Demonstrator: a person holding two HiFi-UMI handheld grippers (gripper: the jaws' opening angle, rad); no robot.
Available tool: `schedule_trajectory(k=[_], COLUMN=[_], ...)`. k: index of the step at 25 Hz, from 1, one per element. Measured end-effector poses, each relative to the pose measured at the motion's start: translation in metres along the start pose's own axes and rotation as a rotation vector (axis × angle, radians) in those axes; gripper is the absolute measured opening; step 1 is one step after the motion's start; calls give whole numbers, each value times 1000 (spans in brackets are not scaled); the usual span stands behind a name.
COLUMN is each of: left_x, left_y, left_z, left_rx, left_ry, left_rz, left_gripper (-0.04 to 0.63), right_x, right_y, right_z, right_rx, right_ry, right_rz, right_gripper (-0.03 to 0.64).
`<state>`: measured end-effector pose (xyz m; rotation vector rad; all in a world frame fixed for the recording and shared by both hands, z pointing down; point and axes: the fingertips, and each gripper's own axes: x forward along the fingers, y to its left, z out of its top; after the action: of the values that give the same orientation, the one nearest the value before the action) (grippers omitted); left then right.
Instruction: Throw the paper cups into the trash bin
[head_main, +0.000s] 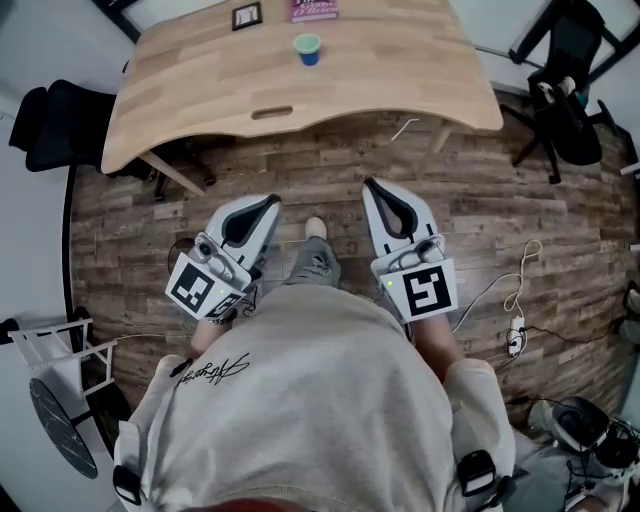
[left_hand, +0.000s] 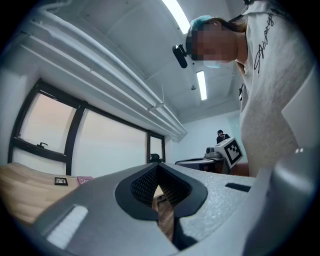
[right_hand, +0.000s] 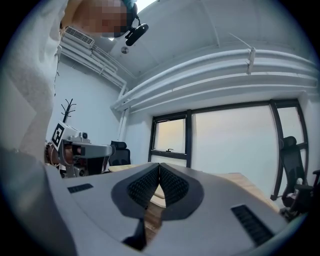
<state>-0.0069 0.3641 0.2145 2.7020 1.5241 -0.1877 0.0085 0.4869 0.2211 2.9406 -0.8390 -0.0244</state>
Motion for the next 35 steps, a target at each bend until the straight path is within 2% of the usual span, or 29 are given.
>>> schedule_trajectory(k=[6, 10, 15, 35], left_x=[13, 23, 39, 95], left_y=[39, 63, 92, 223], left_z=[-7, -5, -4, -12], left_rx=[-10, -14, -16, -30], left_ry=[9, 2, 3, -3], left_rz=[1, 0, -10, -39], left_gripper=[3, 3, 3, 3], right_x=[39, 61, 89, 216], right_y=[-12, -23, -49, -102], right_z=[-2, 0, 5, 3], right_rx=[-5, 34, 47, 59], right_ry=[2, 6, -18, -24], right_rz=[4, 5, -32, -56], right_gripper=[9, 9, 9, 9])
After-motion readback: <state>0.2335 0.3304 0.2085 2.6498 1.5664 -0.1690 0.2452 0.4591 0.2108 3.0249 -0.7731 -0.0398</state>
